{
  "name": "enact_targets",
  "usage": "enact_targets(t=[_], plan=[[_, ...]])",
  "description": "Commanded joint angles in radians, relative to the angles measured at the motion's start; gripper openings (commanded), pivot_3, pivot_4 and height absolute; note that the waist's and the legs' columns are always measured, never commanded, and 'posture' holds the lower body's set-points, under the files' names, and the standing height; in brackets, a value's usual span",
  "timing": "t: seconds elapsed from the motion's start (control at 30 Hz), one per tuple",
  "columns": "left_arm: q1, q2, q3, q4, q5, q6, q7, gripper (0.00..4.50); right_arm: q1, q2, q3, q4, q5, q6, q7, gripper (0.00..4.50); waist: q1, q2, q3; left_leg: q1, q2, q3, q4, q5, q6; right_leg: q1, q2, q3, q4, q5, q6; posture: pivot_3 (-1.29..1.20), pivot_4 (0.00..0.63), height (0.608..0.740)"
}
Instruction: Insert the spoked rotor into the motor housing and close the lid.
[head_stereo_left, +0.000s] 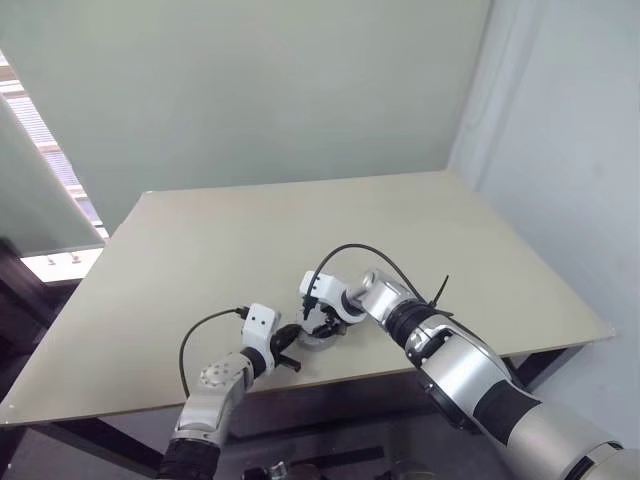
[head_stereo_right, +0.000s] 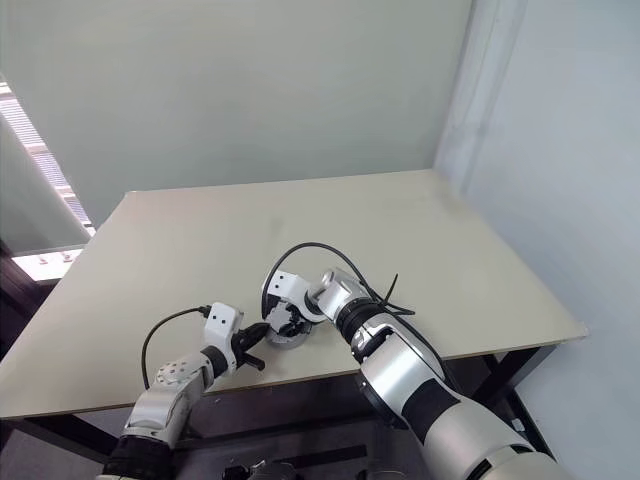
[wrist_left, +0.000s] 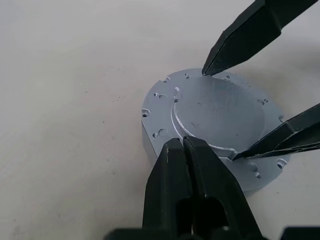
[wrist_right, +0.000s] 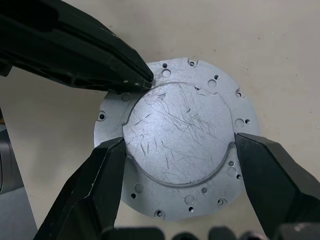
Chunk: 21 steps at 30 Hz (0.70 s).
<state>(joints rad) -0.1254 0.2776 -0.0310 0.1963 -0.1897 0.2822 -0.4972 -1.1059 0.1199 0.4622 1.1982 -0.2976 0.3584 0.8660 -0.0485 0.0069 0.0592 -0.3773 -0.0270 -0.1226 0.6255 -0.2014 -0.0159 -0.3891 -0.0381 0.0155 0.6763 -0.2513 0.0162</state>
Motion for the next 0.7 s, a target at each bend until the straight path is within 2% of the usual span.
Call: enact_targets(t=[0.03,0.07,0.13,0.2,0.47,0.7], plan=[[-0.022,-0.006,-0.016,0.012,0.013,-0.009,-0.011,0.0,-0.008,-0.027,0.0,0.019,-0.023,0.008,-0.001,3.23,0.0,0.0,0.0,0.0,0.0,0.0,0.0,0.0,0.0,0.0,0.0,0.0,0.0,0.0,0.0,0.0,0.0,0.74],[-0.023,-0.007,-0.016,0.014,0.014,-0.01,-0.012,0.0,-0.009,-0.027,-0.002,0.019,-0.021,0.006,0.004,3.23,0.0,0.0,0.0,0.0,0.0,0.0,0.0,0.0,0.0,0.0,0.0,0.0,0.0,0.0,0.0,0.0,0.0,0.74],[-0.024,-0.006,-0.017,0.016,0.016,-0.011,-0.015,0.0,-0.011,-0.026,-0.014,0.013,-0.012,0.002,0.006,3.96,0.0,0.0,0.0,0.0,0.0,0.0,0.0,0.0,0.0,0.0,0.0,0.0,0.0,0.0,0.0,0.0,0.0,0.74],[-0.024,-0.006,-0.016,0.016,0.019,-0.011,-0.018,0.0,-0.011,-0.022,-0.027,0.004,-0.001,0.009,0.013,4.46,-0.001,0.0,0.0,0.0,0.0,0.0,0.0,0.0,0.0,0.0,0.0,0.0,0.0,0.0,0.0,0.0,0.0,0.74],[-0.022,-0.005,-0.019,0.016,0.025,-0.007,-0.022,0.0,-0.023,-0.012,-0.111,-0.024,0.051,0.035,0.012,4.46,-0.001,0.0,0.0,0.0,0.0,-0.001,0.0,0.0,0.0,-0.001,0.0,0.0,0.001,0.0,0.0,0.0,0.0,0.74],[-0.02,-0.006,-0.025,0.014,0.029,-0.003,-0.025,0.0,-0.057,-0.026,-0.279,-0.061,0.197,0.109,0.027,4.46,-0.001,0.0,0.0,-0.001,0.0,-0.001,0.0,0.0,0.0,-0.001,0.0,0.0,0.0,0.0,0.0,0.0,0.0,0.74]])
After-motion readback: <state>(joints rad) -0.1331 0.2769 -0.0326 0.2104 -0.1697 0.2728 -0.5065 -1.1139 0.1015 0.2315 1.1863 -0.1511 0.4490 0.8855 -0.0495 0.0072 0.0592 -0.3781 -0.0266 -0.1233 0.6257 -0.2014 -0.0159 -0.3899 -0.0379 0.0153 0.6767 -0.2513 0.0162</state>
